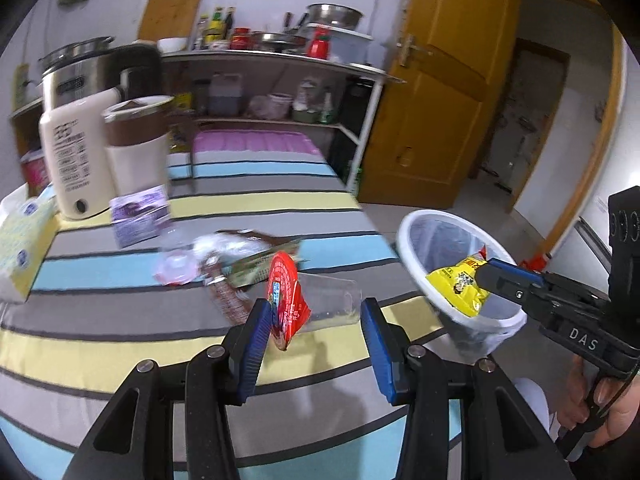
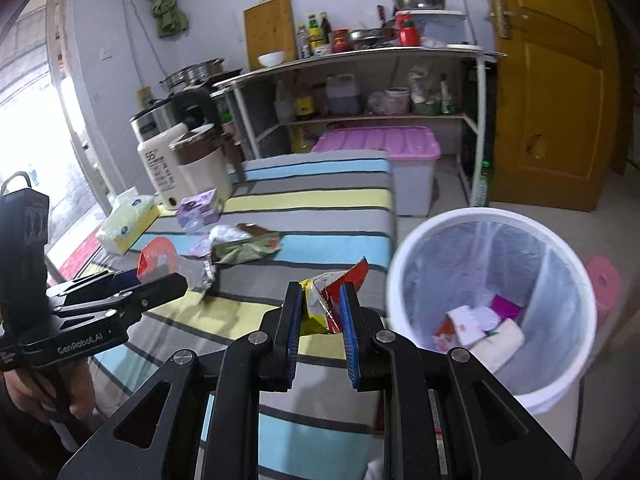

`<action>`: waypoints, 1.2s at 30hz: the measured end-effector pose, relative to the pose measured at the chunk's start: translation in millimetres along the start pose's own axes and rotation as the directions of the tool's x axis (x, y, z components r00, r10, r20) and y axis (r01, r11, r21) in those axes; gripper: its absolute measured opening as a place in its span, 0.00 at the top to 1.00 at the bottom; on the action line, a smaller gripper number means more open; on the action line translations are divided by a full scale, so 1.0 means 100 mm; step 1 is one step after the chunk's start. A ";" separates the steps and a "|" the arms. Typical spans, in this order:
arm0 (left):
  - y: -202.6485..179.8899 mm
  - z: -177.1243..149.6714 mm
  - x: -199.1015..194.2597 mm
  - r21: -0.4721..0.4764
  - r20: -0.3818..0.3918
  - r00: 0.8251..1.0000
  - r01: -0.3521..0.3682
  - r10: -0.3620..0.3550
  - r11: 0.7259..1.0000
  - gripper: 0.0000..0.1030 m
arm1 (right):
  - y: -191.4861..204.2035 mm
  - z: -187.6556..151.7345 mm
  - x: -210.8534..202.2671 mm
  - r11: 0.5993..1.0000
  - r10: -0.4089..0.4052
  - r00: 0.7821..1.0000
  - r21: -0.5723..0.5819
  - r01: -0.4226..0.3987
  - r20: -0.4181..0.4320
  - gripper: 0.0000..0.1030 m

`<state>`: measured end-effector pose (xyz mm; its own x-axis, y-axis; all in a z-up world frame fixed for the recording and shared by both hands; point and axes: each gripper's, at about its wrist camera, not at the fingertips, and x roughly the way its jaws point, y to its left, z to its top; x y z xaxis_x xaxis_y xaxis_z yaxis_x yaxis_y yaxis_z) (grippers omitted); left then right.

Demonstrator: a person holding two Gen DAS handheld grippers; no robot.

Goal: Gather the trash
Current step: 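Carry the red cup and yellow packet over the trash bin with both tools, then open the right tool to drop the packet while the left tool drops the red cup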

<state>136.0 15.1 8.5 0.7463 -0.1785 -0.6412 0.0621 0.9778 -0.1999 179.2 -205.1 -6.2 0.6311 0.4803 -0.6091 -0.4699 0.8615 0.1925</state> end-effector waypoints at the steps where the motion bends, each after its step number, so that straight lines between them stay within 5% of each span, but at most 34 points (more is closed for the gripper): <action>1: -0.06 0.02 0.02 0.010 0.000 1.000 0.008 -0.008 1.000 0.55 | -0.05 -0.01 -0.03 1.000 -0.006 1.000 0.006 0.006 0.004 0.81; 20: -1.05 0.26 0.78 0.171 -0.081 0.982 0.181 -0.169 0.969 0.55 | -1.00 -0.18 -0.24 0.975 -0.171 0.985 0.144 0.169 0.006 0.81; 36: -1.31 0.25 1.27 0.190 -0.169 0.954 0.279 -0.248 0.941 0.53 | -1.31 -0.28 -0.06 0.953 -0.228 0.971 0.191 0.237 -0.067 0.79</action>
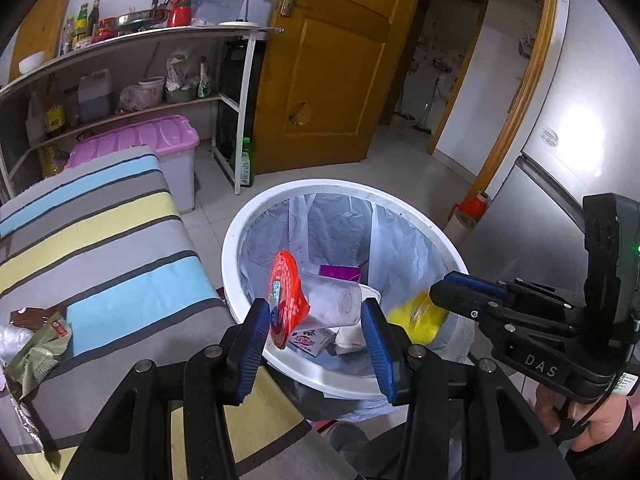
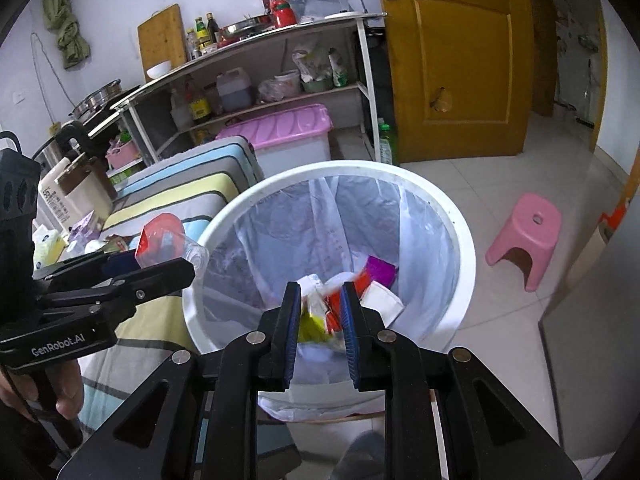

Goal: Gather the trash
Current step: 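Open the right tool to drop the packet while the left tool drops the red cup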

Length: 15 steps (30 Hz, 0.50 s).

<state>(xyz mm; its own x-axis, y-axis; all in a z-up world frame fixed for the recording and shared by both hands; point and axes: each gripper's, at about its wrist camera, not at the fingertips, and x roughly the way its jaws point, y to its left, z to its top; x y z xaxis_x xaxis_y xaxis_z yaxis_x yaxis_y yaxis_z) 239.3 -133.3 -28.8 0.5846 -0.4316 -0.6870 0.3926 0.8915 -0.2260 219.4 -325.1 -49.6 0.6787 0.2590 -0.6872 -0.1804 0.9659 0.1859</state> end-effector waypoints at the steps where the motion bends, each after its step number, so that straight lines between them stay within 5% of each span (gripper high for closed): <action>1: 0.01 0.00 0.01 -0.004 -0.003 1.000 0.004 -0.004 1.000 0.50 | 0.00 0.00 0.02 1.000 -0.009 1.000 -0.001 0.009 -0.004 0.78; 4: 0.04 0.00 0.02 -0.018 -0.003 1.000 0.014 -0.014 1.000 0.46 | -0.02 -0.01 0.03 1.000 -0.020 1.000 0.007 0.020 -0.003 0.64; 15: 0.14 -0.10 -0.36 -0.074 0.057 0.998 0.012 -0.007 0.997 0.46 | 0.12 0.02 -0.24 1.000 -0.007 0.999 -0.015 0.008 0.052 0.64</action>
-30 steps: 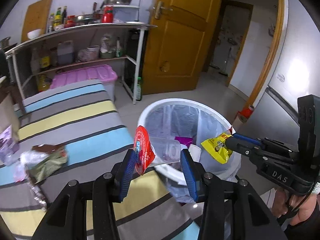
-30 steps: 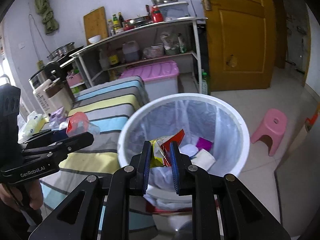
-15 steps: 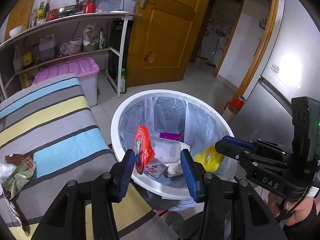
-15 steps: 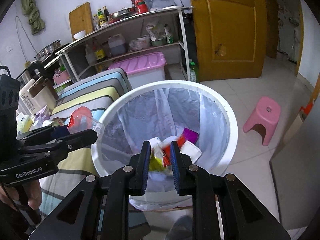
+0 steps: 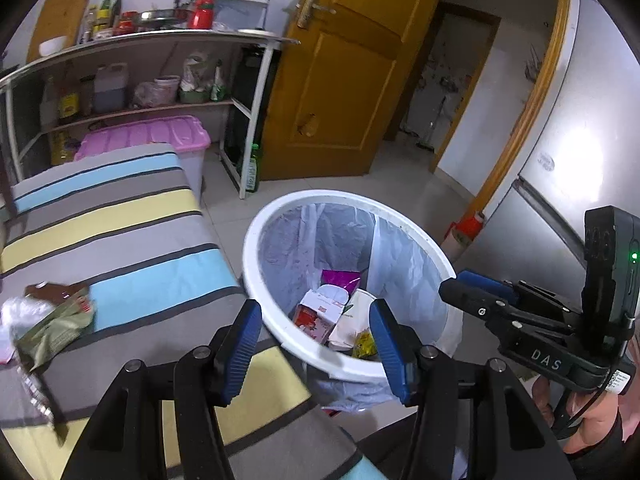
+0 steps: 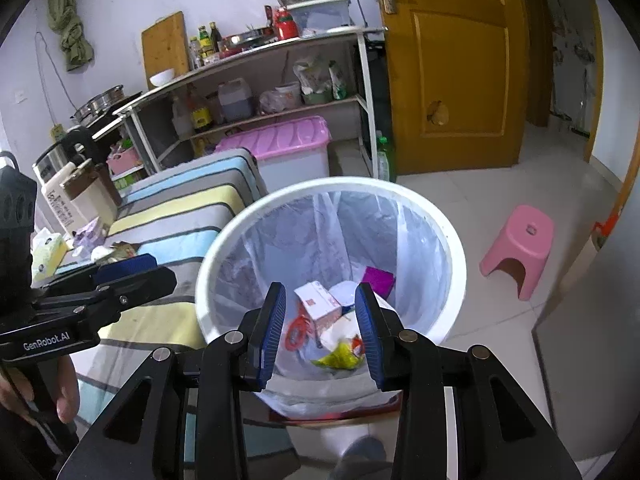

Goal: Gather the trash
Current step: 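Open the right tool to drop the packet while the left tool drops the red cup, then move both open tools back over the table toward the remaining trash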

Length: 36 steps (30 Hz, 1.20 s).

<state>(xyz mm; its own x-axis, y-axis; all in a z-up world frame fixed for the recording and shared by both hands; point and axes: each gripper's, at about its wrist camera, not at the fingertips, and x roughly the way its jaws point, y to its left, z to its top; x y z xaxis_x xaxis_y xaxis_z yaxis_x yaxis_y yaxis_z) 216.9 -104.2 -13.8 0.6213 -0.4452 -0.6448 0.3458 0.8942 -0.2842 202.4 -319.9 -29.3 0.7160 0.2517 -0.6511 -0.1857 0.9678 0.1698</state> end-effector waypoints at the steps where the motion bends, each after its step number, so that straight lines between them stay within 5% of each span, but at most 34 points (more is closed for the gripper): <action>1: 0.01 -0.02 -0.06 -0.005 0.008 1.000 -0.007 0.007 1.000 0.46 | 0.04 0.00 -0.04 1.000 0.004 1.000 -0.005 -0.004 0.006 0.64; 20: 0.27 -0.40 -0.99 -0.085 0.106 0.978 -0.174 0.182 0.981 0.46 | 0.84 -0.16 -0.41 0.980 0.139 0.990 -0.149 -0.132 0.039 0.64; 36: 0.51 -0.58 -1.29 -0.146 0.127 0.950 -0.268 0.286 0.952 0.46 | 1.20 -0.22 -0.39 0.954 0.213 0.977 -0.218 -0.204 0.016 0.64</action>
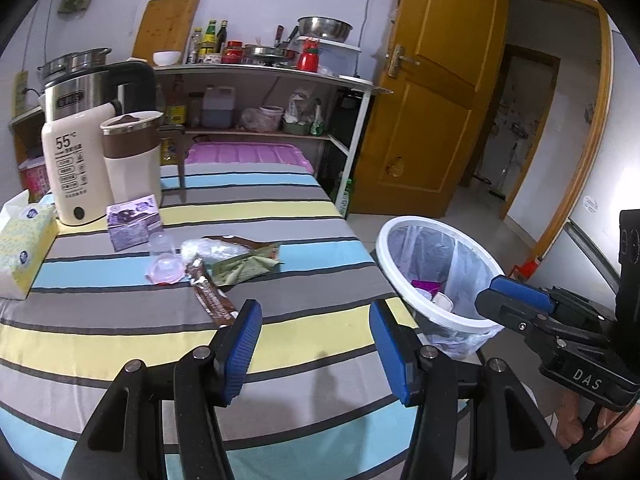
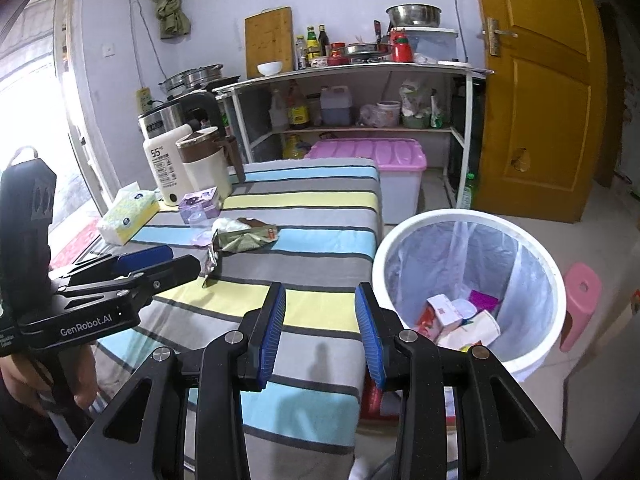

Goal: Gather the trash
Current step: 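Move both open tools back over the table toward the remaining trash, then grasp the brown coffee stick with the left tool while the right tool grasps the white plastic bag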

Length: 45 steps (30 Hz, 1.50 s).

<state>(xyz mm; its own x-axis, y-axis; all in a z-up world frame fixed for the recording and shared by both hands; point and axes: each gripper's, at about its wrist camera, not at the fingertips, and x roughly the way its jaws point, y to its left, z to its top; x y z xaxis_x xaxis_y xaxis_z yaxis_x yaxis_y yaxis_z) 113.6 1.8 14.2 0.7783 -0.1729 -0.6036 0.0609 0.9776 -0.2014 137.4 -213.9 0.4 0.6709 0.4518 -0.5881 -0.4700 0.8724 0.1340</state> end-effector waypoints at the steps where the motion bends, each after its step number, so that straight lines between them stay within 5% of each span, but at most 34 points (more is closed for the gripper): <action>1: 0.02 0.00 -0.01 -0.004 0.001 1.000 -0.006 0.006 1.000 0.46 | 0.01 0.01 0.01 1.000 0.003 1.000 -0.002 -0.003 -0.001 0.64; 15: 0.53 -0.03 0.03 -0.097 -0.016 0.993 -0.117 0.116 0.988 0.46 | 0.12 0.03 0.28 0.998 0.047 0.998 -0.026 -0.049 -0.044 0.64; 36: 0.76 0.06 0.61 -0.185 -0.114 0.985 -0.149 0.129 0.971 0.46 | 0.12 0.09 0.54 0.998 0.059 0.995 -0.017 -0.060 -0.081 0.64; 45: 0.75 0.05 0.94 -0.166 -0.188 0.968 -0.200 0.168 0.966 0.68 | 0.07 0.10 0.64 0.998 0.062 0.994 -0.009 -0.063 -0.095 0.64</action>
<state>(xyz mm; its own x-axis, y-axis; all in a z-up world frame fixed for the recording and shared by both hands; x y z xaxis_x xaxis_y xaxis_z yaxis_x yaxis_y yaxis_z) 194.6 59.4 -53.8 0.6458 -0.0260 -0.7631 -0.2004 0.9586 -0.2022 183.1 -176.7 -28.0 0.5830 0.4853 -0.6517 -0.5165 0.8405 0.1638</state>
